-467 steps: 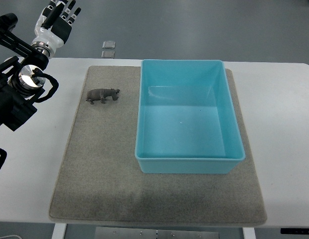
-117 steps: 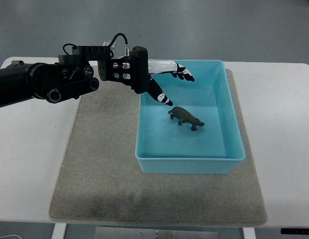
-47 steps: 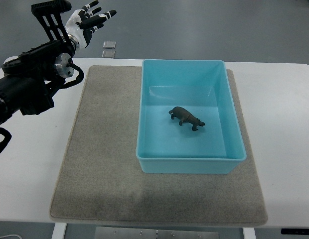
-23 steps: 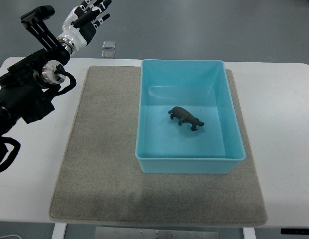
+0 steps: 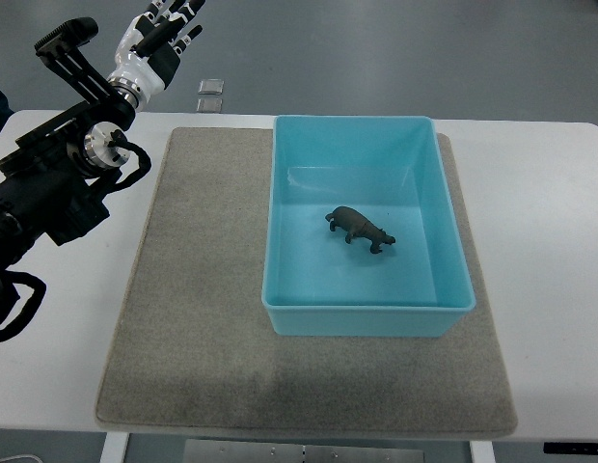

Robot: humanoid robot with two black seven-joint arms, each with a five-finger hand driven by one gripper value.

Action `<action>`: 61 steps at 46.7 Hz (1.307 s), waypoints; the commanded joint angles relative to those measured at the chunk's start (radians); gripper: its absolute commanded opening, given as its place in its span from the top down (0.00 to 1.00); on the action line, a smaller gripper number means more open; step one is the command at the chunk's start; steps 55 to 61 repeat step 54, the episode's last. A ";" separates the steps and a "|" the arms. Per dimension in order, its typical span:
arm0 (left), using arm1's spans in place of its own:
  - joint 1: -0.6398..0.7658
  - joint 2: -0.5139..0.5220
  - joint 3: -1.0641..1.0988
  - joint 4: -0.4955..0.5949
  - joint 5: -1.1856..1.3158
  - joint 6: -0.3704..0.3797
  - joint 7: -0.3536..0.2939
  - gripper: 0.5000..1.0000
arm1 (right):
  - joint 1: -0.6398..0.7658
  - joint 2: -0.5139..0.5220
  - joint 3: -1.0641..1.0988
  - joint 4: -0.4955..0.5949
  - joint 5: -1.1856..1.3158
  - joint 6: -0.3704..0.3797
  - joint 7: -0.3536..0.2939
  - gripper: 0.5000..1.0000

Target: Place brown hippo in blue box with left hand

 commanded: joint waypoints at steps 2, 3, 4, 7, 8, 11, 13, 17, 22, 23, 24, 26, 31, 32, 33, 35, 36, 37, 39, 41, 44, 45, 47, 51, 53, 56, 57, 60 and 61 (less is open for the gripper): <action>0.005 -0.006 -0.006 0.001 -0.003 -0.008 0.000 0.05 | 0.000 0.000 0.000 0.000 0.000 0.000 0.000 0.13; 0.005 -0.006 -0.012 0.001 -0.003 -0.012 0.000 0.05 | 0.000 0.000 0.000 0.000 0.000 0.000 0.000 0.13; 0.005 -0.006 -0.020 0.001 -0.003 -0.014 0.000 0.05 | 0.000 0.000 0.000 0.000 0.000 0.000 0.000 0.13; 0.006 -0.006 -0.043 0.001 -0.001 -0.015 0.000 0.04 | 0.000 0.000 0.000 0.000 0.000 0.000 0.000 0.13; 0.008 -0.006 -0.049 0.001 -0.001 -0.015 0.002 0.04 | 0.000 0.000 0.000 0.000 0.000 0.000 0.000 0.13; 0.014 -0.006 -0.054 0.001 -0.001 -0.015 0.000 0.02 | 0.000 0.000 0.000 0.000 0.000 0.000 0.000 0.13; 0.019 -0.006 -0.055 0.001 0.002 -0.014 0.000 0.02 | 0.000 0.000 0.000 0.000 0.000 0.000 0.000 0.13; 0.019 -0.006 -0.055 0.001 0.003 -0.012 0.000 0.02 | 0.000 0.000 0.000 0.000 0.000 0.000 0.000 0.13; 0.019 -0.006 -0.055 0.001 0.005 -0.012 0.000 0.02 | 0.000 0.000 0.000 0.000 0.000 0.000 0.000 0.13; 0.019 -0.006 -0.055 0.001 0.005 -0.012 0.000 0.02 | 0.000 0.000 0.000 0.000 0.000 0.000 0.000 0.13; 0.019 -0.006 -0.055 0.001 0.007 -0.012 0.000 0.02 | 0.000 0.000 0.000 0.000 0.000 0.000 0.000 0.13; 0.020 -0.008 -0.055 -0.001 0.008 -0.011 0.000 0.02 | 0.000 0.000 0.003 0.003 0.003 0.011 0.000 0.13; 0.020 -0.017 -0.055 0.001 0.008 -0.008 0.000 0.02 | -0.005 0.000 0.003 0.044 -0.002 0.015 0.000 0.13; 0.020 -0.018 -0.055 -0.001 0.008 -0.008 0.000 0.02 | -0.006 0.000 0.002 0.055 -0.002 0.015 0.000 0.13; 0.020 -0.018 -0.055 0.001 0.007 -0.006 0.000 0.02 | -0.008 0.000 0.002 0.061 -0.002 0.015 0.000 0.13; 0.020 -0.018 -0.055 -0.001 0.005 -0.006 0.000 0.02 | -0.008 0.000 0.002 0.066 -0.002 0.017 0.000 0.13; 0.020 -0.018 -0.055 -0.001 0.005 -0.006 0.000 0.02 | -0.008 0.000 0.000 0.066 -0.002 0.015 -0.002 0.13; 0.020 -0.020 -0.055 -0.001 0.005 -0.004 0.000 0.02 | -0.008 0.000 -0.002 0.064 -0.003 0.015 -0.002 0.13; 0.020 -0.020 -0.055 -0.001 0.004 -0.004 0.000 0.02 | -0.008 0.000 -0.002 0.063 0.000 0.015 -0.003 0.13; 0.020 -0.020 -0.055 -0.001 0.003 -0.004 0.000 0.02 | -0.008 0.000 -0.002 0.063 -0.002 0.014 -0.003 0.13; 0.020 -0.021 -0.055 -0.001 0.005 -0.003 0.000 0.02 | -0.009 0.000 -0.002 0.063 0.000 0.014 -0.003 0.13; 0.020 -0.023 -0.055 -0.001 0.004 -0.003 0.000 0.02 | -0.009 0.000 -0.002 0.063 0.000 0.014 -0.005 0.13; 0.019 -0.027 -0.055 -0.001 0.003 -0.001 0.000 0.02 | -0.009 0.000 -0.002 0.063 0.000 0.014 -0.006 0.13; 0.019 -0.029 -0.057 -0.001 0.000 -0.001 0.000 0.02 | -0.009 0.000 0.000 0.063 0.000 0.015 -0.006 0.13; 0.019 -0.029 -0.057 -0.001 0.000 -0.001 0.002 0.02 | -0.009 0.000 0.000 0.066 0.000 0.017 -0.006 0.13; 0.019 -0.029 -0.057 -0.001 0.000 -0.001 0.000 0.02 | -0.009 0.000 0.000 0.067 0.000 0.017 -0.006 0.13; 0.019 -0.029 -0.057 -0.001 0.000 -0.001 0.000 0.02 | -0.009 0.000 0.000 0.067 0.000 0.017 -0.006 0.13; 0.019 -0.029 -0.057 -0.001 0.000 -0.001 0.000 0.02 | -0.009 0.000 0.000 0.067 0.000 0.017 -0.006 0.13; 0.019 -0.029 -0.057 -0.001 0.000 -0.001 0.000 0.02 | -0.009 0.000 0.000 0.067 0.000 0.017 -0.006 0.13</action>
